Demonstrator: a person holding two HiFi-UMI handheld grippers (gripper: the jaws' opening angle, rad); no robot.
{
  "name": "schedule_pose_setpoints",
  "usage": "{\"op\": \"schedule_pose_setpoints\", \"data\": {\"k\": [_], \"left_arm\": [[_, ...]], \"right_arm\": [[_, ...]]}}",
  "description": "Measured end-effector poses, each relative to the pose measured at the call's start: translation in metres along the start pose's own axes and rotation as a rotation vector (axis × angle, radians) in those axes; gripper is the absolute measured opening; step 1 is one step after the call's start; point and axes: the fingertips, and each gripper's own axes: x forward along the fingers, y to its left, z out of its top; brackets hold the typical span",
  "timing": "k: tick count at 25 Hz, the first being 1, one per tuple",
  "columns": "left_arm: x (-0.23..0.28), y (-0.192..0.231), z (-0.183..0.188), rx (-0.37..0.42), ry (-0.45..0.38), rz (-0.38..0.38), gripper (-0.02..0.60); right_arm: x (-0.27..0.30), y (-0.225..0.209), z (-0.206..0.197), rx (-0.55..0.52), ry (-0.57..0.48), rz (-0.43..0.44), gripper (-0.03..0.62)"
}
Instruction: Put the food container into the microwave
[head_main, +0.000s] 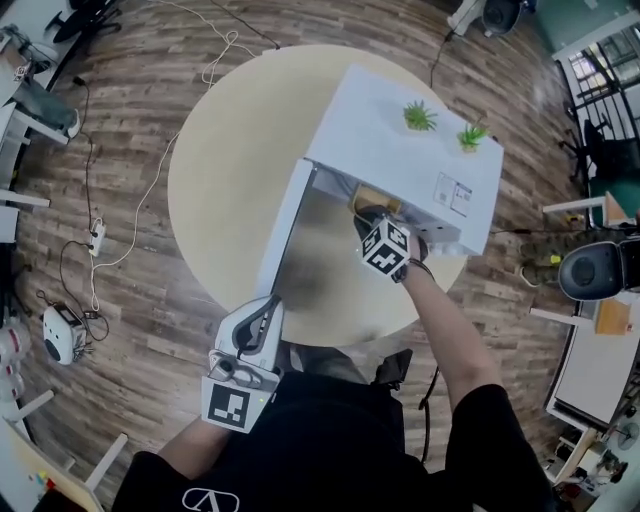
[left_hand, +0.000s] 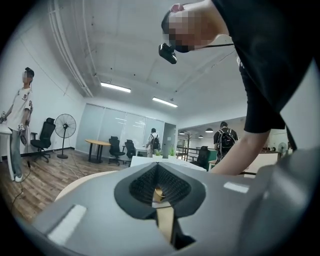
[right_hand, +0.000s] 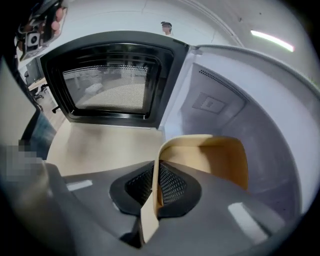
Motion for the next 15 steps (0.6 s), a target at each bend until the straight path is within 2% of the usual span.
{"op": "schedule_pose_setpoints", "data": {"k": [8,15], "left_arm": [[-0.002,-0.003,-0.011,-0.013,0.019,-0.010,0.000],[-0.010,-0.003,-0.021,-0.025,0.046,-0.006,0.000]], "right_arm": [[0.025,-0.031,-0.007,0.037,0.038,-0.112,0.011],[0.034,-0.047,-0.010,0.072,0.042,-0.167,0.011]]}}
